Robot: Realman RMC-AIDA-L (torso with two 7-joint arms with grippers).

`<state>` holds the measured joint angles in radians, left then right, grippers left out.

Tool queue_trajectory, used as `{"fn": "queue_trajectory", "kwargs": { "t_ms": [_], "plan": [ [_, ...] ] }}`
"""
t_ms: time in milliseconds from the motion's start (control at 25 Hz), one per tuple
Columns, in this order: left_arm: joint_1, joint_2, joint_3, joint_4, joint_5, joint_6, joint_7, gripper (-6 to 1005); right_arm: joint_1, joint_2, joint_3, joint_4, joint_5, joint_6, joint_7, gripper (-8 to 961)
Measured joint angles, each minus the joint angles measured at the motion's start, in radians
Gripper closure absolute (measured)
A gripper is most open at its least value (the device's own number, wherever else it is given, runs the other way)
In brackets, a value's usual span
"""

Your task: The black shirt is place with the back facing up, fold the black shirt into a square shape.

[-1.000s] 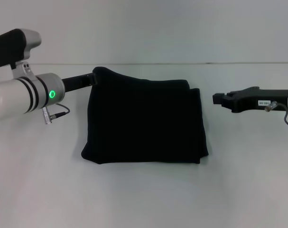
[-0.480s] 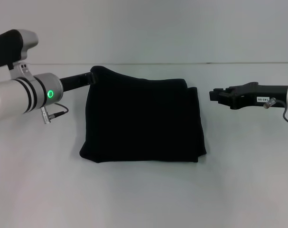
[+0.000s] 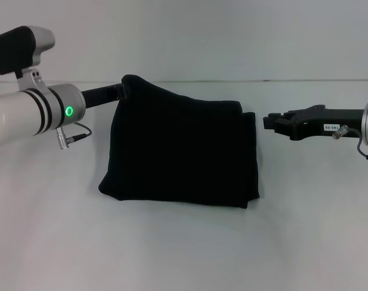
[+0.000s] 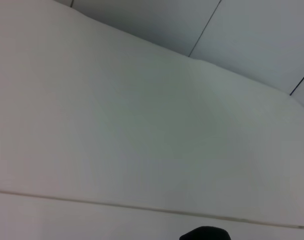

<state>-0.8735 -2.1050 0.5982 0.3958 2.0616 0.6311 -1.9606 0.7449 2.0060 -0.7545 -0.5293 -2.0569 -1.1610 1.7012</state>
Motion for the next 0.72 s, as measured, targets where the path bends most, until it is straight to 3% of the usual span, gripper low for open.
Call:
{"fn": "queue_trajectory", "kwargs": {
  "t_ms": [320,360,560,600,720],
  "plan": [
    [0.050,-0.010,-0.005,0.051,0.000,-0.010,-0.006,934,0.003,0.003,0.008,0.000,0.006,0.001,-0.041,783],
    [0.064,-0.011,-0.005,0.077,0.000,0.000,-0.011,933,0.003,0.003,0.010,0.000,0.012,0.001,-0.047,742],
    [0.137,-0.025,-0.009,0.244,0.000,0.138,-0.026,742,0.002,0.003,0.013,-0.007,0.061,-0.001,-0.085,534],
    [0.137,-0.025,-0.009,0.244,0.000,0.138,-0.026,666,0.001,0.003,0.012,-0.013,0.064,-0.007,-0.087,493],
    [0.177,-0.028,-0.015,0.330,0.000,0.327,-0.004,464,0.001,-0.002,0.003,-0.032,0.062,-0.040,-0.089,369]
  ]
}}
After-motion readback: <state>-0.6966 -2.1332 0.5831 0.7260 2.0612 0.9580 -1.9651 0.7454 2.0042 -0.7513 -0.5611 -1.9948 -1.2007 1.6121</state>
